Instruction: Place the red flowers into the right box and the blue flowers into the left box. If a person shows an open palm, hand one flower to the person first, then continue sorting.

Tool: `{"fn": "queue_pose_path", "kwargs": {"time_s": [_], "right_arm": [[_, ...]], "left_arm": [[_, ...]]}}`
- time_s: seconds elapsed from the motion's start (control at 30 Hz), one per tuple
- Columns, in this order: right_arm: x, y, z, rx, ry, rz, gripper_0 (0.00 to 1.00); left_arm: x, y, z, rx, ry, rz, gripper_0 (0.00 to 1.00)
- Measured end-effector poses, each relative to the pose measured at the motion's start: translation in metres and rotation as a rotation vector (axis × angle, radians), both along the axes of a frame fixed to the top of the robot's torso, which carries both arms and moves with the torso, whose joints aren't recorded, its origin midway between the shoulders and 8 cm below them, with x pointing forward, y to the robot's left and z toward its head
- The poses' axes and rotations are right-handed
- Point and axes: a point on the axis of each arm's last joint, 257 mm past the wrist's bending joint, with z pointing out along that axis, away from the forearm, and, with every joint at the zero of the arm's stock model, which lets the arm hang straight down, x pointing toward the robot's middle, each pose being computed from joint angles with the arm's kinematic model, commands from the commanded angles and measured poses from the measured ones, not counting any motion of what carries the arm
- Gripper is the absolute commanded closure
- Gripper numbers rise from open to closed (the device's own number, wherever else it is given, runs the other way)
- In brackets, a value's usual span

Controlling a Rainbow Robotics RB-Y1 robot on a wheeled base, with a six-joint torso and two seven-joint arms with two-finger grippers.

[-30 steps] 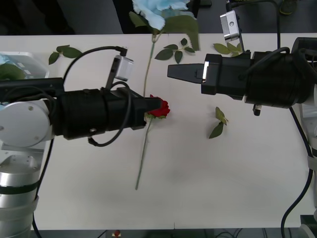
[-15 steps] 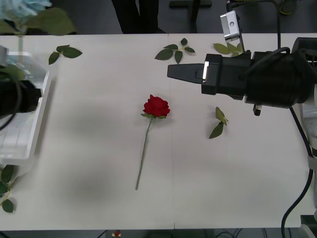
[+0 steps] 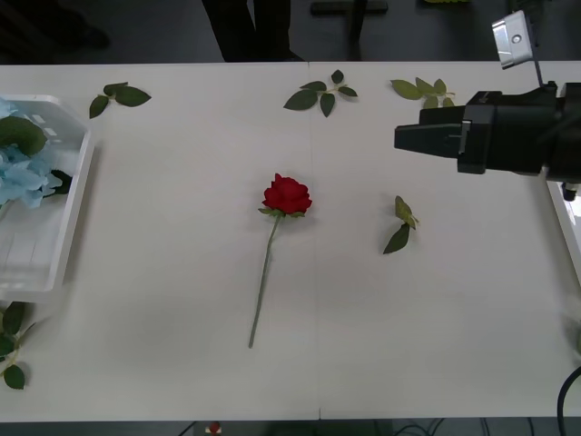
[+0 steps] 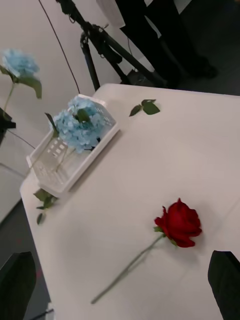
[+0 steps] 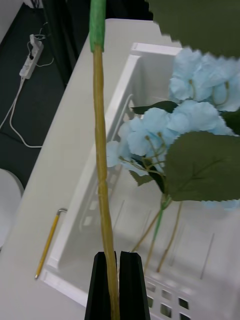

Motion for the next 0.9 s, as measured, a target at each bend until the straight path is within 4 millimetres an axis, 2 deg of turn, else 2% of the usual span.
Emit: {"fn": "queue_pose_path", "kwargs": {"time_s": [0.13,0.23,0.4,0.6,0.63,0.7,0.77,0.8,0.87,0.9], "right_arm": [[-0.005,-0.027,-0.018,-0.087,0.024,0.007,0.00],[-0.005,-0.044,-0.031,-0.161,0.014,0.026,0.00],[-0.007,-0.068,-0.048,-0.301,-0.027,0.056,0.00],[-0.010,-0.099,-0.048,-0.389,-0.086,0.057,0.00],[-0.011,-0.103,-0.047,-0.406,-0.109,0.066,0.00],[-0.013,-0.109,-0.047,-0.440,-0.145,0.080,0.00],[-0.014,-0.116,-0.051,-0.473,-0.166,0.091,0.00],[-0.016,-0.120,-0.053,-0.490,-0.171,0.097,0.00],[-0.018,-0.126,-0.059,-0.520,-0.184,0.109,0.00],[-0.020,-0.129,-0.061,-0.536,-0.194,0.117,0.00]], "left_arm": [[-0.003,0.038,-0.014,0.076,0.010,0.005,1.00],[-0.003,0.053,-0.036,0.061,0.018,0.026,1.00],[0.010,0.054,-0.066,0.071,0.040,0.017,1.00],[0.018,0.045,-0.084,0.072,0.065,-0.009,1.00],[0.018,0.044,-0.085,0.075,0.069,-0.011,0.96],[0.018,0.044,-0.087,0.083,0.077,-0.012,0.82],[0.019,0.043,-0.088,0.085,0.081,-0.015,0.78],[0.019,0.042,-0.088,0.085,0.082,-0.017,0.72],[0.019,0.042,-0.088,0.085,0.082,-0.017,0.59],[0.019,0.042,-0.088,0.085,0.082,-0.017,0.48]]}}
